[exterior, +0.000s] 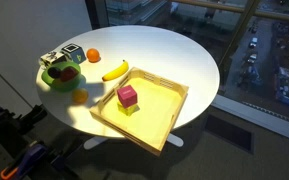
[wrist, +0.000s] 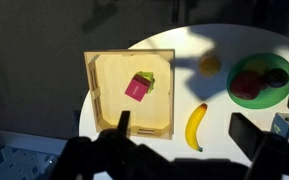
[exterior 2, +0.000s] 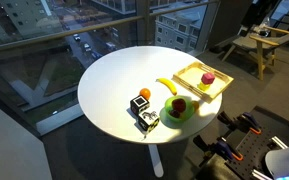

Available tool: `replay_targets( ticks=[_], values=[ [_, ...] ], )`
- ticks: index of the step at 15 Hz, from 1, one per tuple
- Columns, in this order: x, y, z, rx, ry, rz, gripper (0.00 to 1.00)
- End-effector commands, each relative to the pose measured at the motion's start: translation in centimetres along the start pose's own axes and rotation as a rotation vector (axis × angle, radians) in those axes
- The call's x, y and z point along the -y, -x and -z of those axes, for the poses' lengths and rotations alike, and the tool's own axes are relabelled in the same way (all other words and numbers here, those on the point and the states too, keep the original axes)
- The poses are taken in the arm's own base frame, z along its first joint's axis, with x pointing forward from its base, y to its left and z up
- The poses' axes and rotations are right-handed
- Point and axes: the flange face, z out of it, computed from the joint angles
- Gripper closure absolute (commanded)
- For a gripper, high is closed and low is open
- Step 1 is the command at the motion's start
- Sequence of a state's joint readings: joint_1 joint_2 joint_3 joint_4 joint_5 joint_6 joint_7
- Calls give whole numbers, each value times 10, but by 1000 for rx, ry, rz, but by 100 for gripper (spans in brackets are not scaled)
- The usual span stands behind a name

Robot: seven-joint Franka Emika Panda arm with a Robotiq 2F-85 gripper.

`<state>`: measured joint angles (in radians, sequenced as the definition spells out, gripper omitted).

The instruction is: Put the banana inside the bowl

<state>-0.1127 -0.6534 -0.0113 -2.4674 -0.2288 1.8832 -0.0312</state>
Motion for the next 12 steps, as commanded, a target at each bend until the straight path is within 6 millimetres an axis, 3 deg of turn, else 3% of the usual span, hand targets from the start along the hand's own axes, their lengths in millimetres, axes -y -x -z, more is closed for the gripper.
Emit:
replay_targets(
  ticks=[1,12],
  values=[
    [0,0,1,1,0,0,0],
    [1,-8,-3,3,-17,0,0]
  ],
)
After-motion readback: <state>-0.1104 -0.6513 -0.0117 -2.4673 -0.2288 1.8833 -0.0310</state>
